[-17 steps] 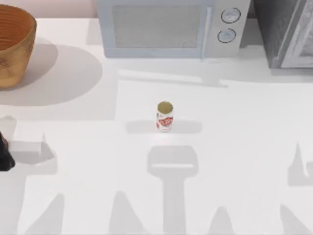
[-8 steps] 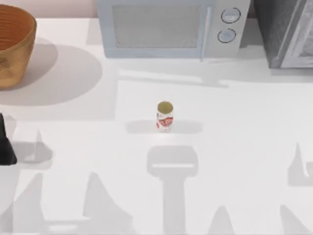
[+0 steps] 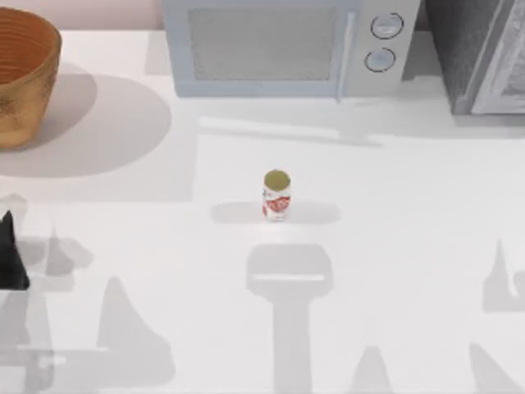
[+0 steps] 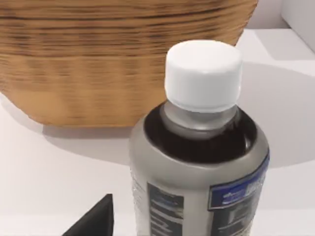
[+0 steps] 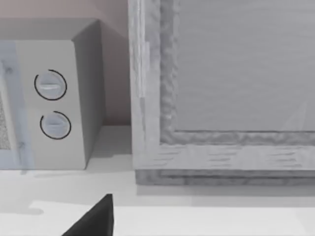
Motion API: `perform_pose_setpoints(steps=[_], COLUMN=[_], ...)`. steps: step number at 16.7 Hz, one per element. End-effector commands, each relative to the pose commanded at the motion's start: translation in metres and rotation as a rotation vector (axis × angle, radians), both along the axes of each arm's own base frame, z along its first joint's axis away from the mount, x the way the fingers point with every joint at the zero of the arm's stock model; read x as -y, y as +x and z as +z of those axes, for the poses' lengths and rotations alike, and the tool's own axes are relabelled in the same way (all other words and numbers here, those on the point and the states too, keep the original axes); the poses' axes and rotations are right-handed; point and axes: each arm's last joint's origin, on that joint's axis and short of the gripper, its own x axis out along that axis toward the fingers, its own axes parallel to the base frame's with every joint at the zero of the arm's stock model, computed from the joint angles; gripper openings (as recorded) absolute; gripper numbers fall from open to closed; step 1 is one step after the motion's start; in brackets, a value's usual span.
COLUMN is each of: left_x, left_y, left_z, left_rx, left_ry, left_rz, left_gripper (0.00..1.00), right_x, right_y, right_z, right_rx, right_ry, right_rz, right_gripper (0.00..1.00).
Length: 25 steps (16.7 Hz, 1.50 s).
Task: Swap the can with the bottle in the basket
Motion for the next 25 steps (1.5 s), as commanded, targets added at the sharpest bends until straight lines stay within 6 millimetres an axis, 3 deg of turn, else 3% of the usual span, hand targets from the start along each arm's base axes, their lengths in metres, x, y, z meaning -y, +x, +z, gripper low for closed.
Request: perform_pose_setpoints(steps=[4,13,21,25], left_x=[-0.008,-0.013,-0.013,-0.013], left_y=[0.000,0.002,0.058,0.061], left_z=[-0.014,-0.016,-0.027,-0.028], left_rx=[-0.015,0.001,0.004,0.003], left_ry=[-0.011,-0.006,-0.006,-0.006], left_rz=[-0.001,0.018,0.020,0.020], left_gripper=[1.00,1.00,1.00,1.00], right_x=[0.000,0.000,0.000,0.000], right_y=[0.000,0.000,0.000,0.000], right_z=[0.000,0.000,0.000,0.000], right_rx=[0.000,0.000,0.000,0.000], right_ry=[0.000,0.000,0.000,0.000], right_rz=[0.000,0.000,0.000,0.000], right_gripper=[1.00,1.00,1.00,1.00])
